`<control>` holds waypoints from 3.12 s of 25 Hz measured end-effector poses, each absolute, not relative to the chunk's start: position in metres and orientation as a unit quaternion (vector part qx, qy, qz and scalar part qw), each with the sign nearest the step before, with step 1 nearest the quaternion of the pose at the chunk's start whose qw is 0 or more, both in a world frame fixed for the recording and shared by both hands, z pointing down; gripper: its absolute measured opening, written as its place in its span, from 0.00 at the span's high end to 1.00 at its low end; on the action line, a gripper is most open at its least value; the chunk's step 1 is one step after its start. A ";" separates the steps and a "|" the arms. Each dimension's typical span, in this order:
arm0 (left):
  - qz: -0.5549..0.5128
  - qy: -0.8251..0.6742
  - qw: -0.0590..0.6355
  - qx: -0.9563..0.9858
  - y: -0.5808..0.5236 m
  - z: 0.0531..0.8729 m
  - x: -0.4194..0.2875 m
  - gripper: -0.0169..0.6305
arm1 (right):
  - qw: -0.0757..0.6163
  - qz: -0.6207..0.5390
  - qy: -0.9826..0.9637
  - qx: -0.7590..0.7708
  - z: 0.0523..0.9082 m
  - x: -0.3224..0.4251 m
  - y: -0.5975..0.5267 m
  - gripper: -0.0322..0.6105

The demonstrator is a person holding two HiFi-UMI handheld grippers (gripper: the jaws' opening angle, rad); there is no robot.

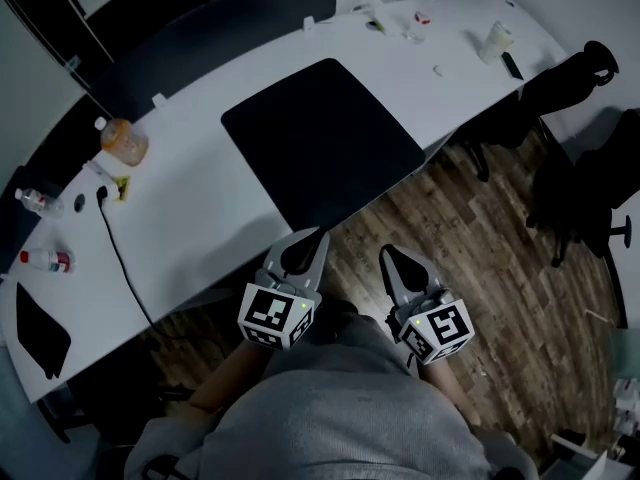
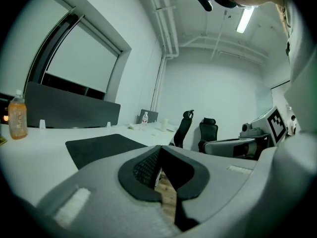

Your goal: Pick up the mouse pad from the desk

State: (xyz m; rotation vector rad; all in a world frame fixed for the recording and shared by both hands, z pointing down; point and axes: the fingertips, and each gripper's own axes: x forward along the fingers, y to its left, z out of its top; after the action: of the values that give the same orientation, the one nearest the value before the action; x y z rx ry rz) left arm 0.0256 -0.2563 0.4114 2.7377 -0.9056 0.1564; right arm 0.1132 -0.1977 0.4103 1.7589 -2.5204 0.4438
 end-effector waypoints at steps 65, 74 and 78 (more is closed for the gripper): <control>0.446 -0.310 -0.117 0.831 -0.288 0.606 0.021 0.62 | 0.456 -0.119 -0.763 0.443 0.602 0.179 -0.354 0.91; 0.387 -0.334 -0.090 0.855 -0.293 0.586 0.018 0.77 | 0.398 -0.086 -0.785 0.466 0.573 0.168 -0.342 0.92; 0.364 -0.361 -0.074 0.856 -0.290 0.575 0.010 0.92 | 0.357 -0.064 -0.793 0.489 0.551 0.162 -0.335 0.92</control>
State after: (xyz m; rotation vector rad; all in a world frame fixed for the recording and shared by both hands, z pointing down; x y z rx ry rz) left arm 0.0096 -0.2902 0.5753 2.8218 -1.1909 1.1989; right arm 0.1621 -0.3353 0.5507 1.2623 -2.0475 -0.1653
